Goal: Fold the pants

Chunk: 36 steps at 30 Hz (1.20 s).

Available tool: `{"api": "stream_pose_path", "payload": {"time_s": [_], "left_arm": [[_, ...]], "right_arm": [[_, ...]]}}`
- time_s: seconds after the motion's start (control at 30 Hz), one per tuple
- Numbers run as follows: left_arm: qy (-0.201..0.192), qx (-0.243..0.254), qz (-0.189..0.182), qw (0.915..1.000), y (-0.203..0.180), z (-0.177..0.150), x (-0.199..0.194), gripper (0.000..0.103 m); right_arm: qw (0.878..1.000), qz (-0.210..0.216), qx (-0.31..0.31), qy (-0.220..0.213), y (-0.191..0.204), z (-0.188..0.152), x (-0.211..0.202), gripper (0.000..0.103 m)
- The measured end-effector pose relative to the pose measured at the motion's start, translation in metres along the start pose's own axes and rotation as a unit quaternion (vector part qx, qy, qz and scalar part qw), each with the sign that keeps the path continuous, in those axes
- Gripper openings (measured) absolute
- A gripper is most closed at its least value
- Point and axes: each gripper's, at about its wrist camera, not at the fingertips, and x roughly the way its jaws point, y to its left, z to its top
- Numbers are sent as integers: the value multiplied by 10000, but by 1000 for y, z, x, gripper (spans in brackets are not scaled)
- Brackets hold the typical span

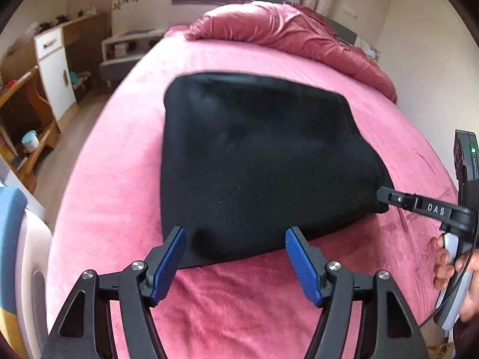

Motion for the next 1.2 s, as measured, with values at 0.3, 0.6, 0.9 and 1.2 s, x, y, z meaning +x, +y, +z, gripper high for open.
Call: {"api": "stream_pose_path", "payload": {"time_s": [0.3, 0.6, 0.9, 1.2], "left_arm": [[-583, -17, 192, 9981, -6, -20, -51, 70], [-913, -73, 456, 9948, -4, -41, -86, 70], [-877, -72, 600, 9943, -1, -62, -98, 70], [-862, -215, 631, 9940, 2, -70, -101, 71]], "right_arm": [[9962, -518, -532, -448, 33, -20, -37, 61], [9909, -762, -769, -794, 67, -46, -65, 73], [9845, -998, -1043, -993, 96, -80, -79, 79], [9837, -1048, -1080, -987, 100, -98, -86, 80]]}}
